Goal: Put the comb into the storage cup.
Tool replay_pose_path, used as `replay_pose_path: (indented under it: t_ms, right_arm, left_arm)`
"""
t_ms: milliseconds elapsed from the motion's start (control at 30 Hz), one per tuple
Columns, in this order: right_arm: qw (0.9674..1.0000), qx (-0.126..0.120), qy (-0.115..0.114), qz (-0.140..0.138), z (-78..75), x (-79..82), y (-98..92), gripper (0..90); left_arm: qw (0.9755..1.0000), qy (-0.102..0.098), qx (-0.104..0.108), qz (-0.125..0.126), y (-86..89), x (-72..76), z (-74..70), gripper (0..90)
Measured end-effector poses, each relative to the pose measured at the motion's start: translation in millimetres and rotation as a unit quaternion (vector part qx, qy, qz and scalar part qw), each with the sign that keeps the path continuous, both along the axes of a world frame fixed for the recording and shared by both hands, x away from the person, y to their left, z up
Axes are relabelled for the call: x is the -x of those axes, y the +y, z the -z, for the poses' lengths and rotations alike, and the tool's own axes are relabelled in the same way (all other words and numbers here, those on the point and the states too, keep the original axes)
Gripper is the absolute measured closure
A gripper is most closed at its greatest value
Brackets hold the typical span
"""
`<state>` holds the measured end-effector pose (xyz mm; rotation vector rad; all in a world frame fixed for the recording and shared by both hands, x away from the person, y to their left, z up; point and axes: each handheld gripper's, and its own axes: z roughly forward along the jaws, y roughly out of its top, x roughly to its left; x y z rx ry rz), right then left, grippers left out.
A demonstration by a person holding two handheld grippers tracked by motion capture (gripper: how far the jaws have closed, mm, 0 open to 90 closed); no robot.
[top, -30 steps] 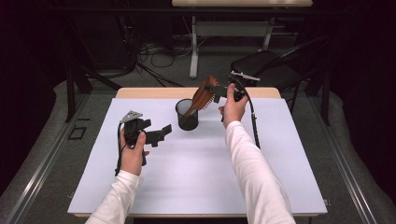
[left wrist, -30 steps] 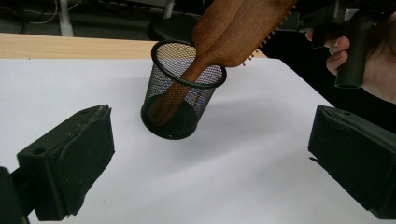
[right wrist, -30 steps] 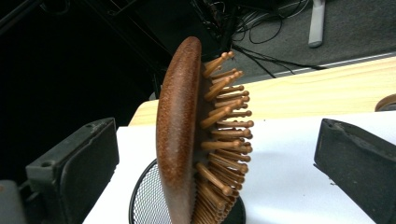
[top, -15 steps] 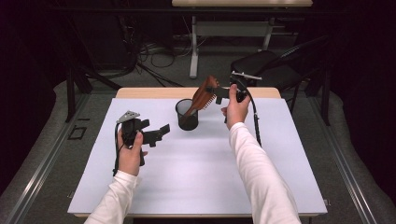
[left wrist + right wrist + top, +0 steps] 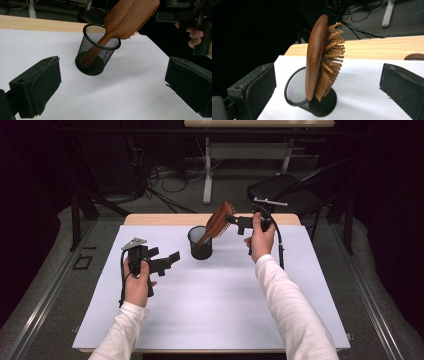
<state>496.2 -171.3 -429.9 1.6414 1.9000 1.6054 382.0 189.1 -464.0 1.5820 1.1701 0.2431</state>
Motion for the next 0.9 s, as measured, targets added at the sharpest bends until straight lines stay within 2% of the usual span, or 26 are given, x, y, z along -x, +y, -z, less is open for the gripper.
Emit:
replay_pose_path:
  t_ms: [333, 667, 900]
  right_arm:
    - [0.9993, 0.023, 0.002, -0.030, -2.3, 14.3, -13.5, 0.4]
    - [0.9992, 0.020, 0.005, -0.034, -5.4, 17.3, -28.5, 1.0]
    - [0.9989, 0.031, 0.000, -0.035, -6.7, 22.3, -35.7, 1.6]
  left_arm:
    - [1.0000, 0.000, -0.004, 0.002, 1.5, -0.4, -1.8, 0.4]
    - [0.9993, 0.000, -0.024, 0.028, -6.8, -1.8, -6.6, 0.4]
    - [0.9984, 0.005, -0.048, 0.030, -5.0, -3.0, -12.4, 0.4]
